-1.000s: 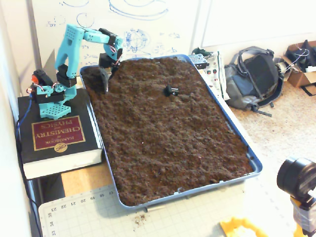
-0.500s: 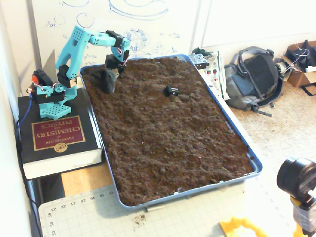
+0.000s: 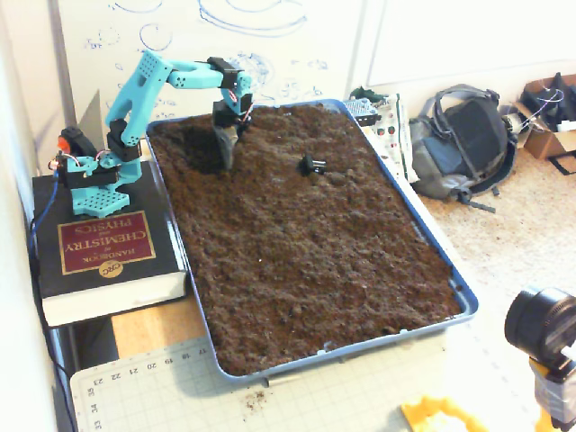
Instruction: Build a berm.
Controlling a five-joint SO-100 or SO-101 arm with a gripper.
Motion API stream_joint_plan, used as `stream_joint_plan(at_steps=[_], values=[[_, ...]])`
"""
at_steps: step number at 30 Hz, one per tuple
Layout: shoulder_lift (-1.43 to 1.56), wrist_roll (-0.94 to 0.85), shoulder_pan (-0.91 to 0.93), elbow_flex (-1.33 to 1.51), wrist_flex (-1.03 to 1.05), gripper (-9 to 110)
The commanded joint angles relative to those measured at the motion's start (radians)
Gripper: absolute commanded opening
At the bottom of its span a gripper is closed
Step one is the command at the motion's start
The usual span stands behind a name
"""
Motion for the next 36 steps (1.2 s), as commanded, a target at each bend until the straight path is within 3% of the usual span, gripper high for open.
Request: stream_joint_plan(at_steps=[1, 32, 36], values=[[0.041, -0.009, 0.041, -0.117, -0.021, 1], [0.287, -0.044, 0.104, -0.218, -0.003, 1], [0.302, -0.074, 0.104, -0.167, 0.1, 1]])
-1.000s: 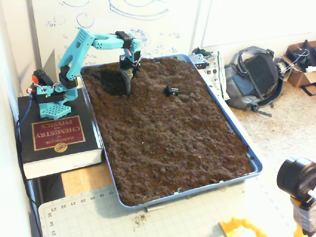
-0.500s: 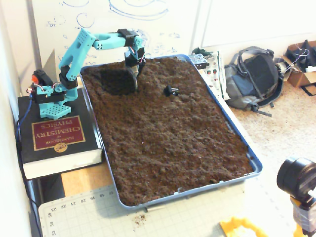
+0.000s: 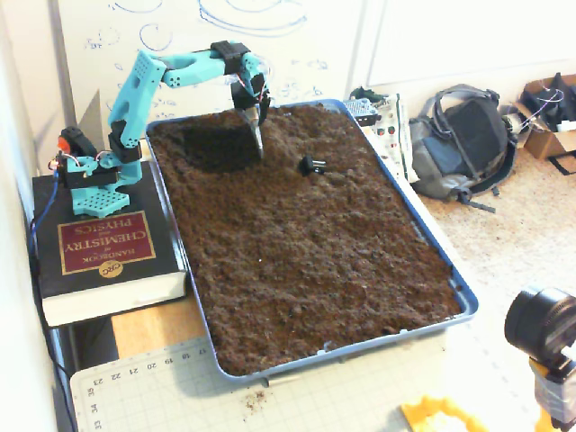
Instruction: Build a berm.
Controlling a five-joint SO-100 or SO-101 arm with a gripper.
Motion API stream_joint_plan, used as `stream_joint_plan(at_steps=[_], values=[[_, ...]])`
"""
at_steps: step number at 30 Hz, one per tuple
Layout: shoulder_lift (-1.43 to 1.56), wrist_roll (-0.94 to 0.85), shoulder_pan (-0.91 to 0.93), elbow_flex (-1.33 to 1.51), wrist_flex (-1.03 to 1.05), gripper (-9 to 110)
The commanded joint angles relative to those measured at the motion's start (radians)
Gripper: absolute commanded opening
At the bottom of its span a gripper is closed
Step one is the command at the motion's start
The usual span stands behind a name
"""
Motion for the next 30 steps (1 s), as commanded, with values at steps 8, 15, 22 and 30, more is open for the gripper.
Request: stream_joint_plan(at_steps=[8, 15, 22, 30], values=[[0.239, -0.114, 0.054, 0.19, 0.506, 1], [0.232, -0.156, 0.166, 0.339, 0.465, 1], [0.129, -0.229, 0.239, 0.465, 0.207, 1], [0.028, -0.235, 0.252, 0.566, 0.044, 1]])
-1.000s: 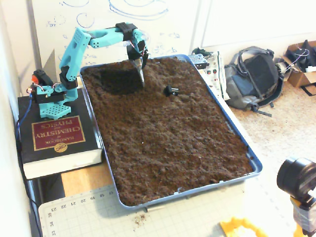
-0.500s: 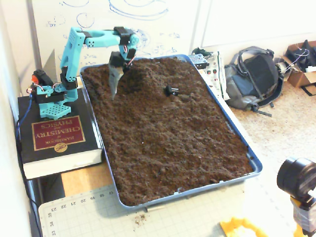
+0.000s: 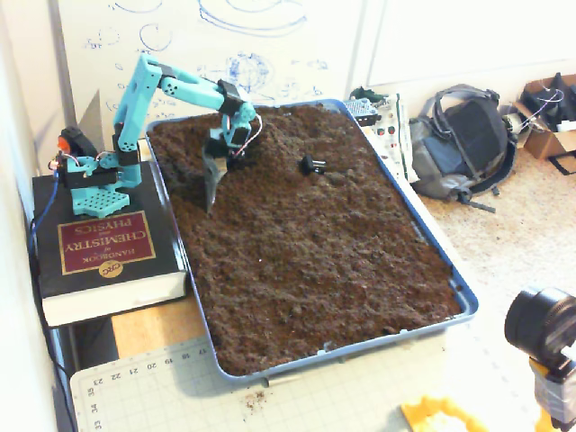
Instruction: Build a berm.
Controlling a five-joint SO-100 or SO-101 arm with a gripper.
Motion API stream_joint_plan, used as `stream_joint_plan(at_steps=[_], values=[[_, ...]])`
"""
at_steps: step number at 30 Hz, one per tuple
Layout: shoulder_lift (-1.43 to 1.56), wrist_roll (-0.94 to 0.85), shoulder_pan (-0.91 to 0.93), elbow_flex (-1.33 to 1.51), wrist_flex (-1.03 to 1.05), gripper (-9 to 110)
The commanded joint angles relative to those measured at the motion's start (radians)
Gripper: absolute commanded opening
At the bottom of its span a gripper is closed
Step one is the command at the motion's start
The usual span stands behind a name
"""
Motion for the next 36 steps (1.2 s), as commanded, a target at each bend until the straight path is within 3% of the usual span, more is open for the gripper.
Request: stream_joint_plan(at_steps=[1, 21, 36], values=[[-0.014, -0.008, 0.012, 0.006, -0.041, 1], [-0.29, -0.009, -0.052, -0.453, -0.253, 1], [-0.167, -0.009, -0.086, -0.589, -0.252, 1]])
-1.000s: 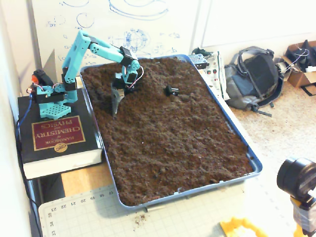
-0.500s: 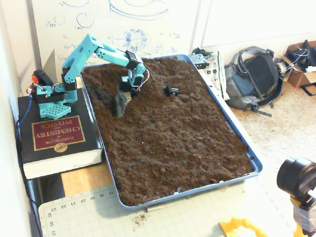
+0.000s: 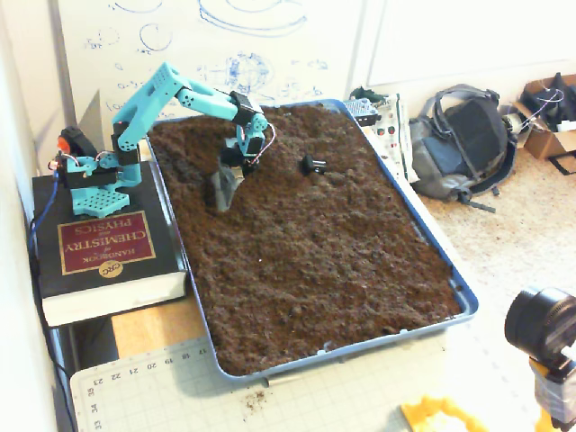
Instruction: Build a berm.
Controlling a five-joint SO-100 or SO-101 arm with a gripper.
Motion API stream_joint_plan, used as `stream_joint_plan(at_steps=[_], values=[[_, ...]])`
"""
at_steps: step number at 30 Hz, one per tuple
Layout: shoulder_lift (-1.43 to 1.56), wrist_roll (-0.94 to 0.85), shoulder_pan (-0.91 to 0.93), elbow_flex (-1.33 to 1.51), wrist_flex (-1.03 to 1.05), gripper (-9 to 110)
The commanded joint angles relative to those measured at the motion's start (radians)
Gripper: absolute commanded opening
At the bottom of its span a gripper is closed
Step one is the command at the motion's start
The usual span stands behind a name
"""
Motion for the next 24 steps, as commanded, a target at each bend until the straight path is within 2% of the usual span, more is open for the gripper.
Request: stream_joint_plan(at_steps=[1, 11, 17, 24], values=[[0.13, 0.0, -0.051, -0.259, -0.158, 1], [0.181, -0.005, -0.044, -0.342, -0.158, 1], [0.181, -0.095, -0.034, -0.388, -0.158, 1], [0.181, -0.103, -0.011, -0.374, -0.155, 1]])
